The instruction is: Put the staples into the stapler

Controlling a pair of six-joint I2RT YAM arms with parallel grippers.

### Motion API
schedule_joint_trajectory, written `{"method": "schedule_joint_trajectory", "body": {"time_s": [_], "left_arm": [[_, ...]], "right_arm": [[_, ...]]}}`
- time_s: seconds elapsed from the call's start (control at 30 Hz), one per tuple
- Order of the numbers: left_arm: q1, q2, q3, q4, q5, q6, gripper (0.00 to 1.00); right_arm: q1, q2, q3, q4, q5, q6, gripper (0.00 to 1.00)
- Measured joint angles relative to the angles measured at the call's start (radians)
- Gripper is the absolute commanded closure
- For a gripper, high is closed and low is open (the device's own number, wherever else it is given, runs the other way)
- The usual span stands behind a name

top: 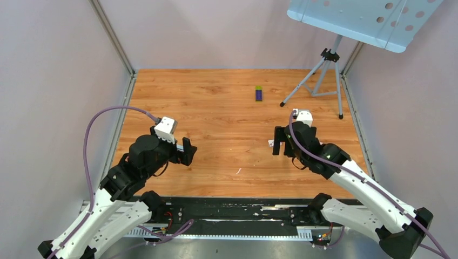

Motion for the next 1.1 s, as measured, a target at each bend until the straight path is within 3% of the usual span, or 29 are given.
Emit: {"method": "schedule_joint_trajectory", "body": {"time_s": [0.37,0.9,1.1], "left_arm": [[0.0,-0.008,0.0,-0.001,0.017,0.0,0.0],[0.0,-0.031,0.0,0.0,0.056,0.008,0.0],[0.0,-0.035,0.0,0.0,0.064,0.009,0.0]], "right_arm": [[-0.036,0.171,0.001,0.001,0.206,0.029,0.0],[-0.617,0.396,0.009,0.084,0.028,-0.01,0.03],[-0.773,0.441,0.023,0.09,-0.05,0.023,0.03]]}}
